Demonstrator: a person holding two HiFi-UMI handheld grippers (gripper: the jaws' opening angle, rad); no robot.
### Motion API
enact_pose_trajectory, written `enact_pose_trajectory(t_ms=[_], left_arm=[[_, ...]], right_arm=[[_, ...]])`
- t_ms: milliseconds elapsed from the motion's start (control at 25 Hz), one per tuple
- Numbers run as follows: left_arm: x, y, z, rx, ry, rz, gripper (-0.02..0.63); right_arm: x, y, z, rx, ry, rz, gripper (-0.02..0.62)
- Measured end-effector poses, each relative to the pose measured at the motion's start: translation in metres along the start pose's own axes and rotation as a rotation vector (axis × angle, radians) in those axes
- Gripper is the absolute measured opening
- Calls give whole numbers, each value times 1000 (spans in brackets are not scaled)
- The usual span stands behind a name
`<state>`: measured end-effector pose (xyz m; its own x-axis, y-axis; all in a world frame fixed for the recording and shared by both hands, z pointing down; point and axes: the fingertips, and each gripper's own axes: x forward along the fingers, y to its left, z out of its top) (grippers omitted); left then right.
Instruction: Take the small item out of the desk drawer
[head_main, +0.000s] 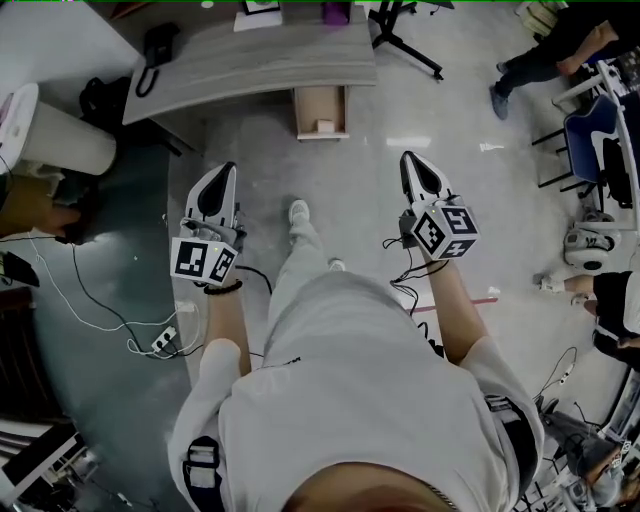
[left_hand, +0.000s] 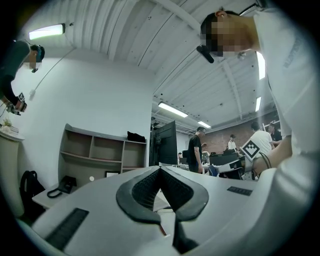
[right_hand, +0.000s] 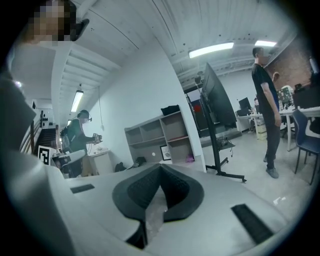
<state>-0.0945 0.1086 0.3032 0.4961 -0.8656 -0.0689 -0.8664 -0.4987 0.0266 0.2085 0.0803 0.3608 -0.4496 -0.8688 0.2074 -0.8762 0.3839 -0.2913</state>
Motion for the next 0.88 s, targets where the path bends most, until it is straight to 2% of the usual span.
enact_pose_trajectory(t_ms=[200, 640, 880], left_arm=[[38, 31, -10, -16, 14, -18, -2], [155, 133, -49, -42, 68, -101, -2], [230, 165, -108, -55, 126, -178, -2]], right_arm=[[46, -8, -1, -12, 24, -26, -2], [198, -22, -19, -45, 130, -81, -2], [275, -39, -41, -35, 199, -138, -2]])
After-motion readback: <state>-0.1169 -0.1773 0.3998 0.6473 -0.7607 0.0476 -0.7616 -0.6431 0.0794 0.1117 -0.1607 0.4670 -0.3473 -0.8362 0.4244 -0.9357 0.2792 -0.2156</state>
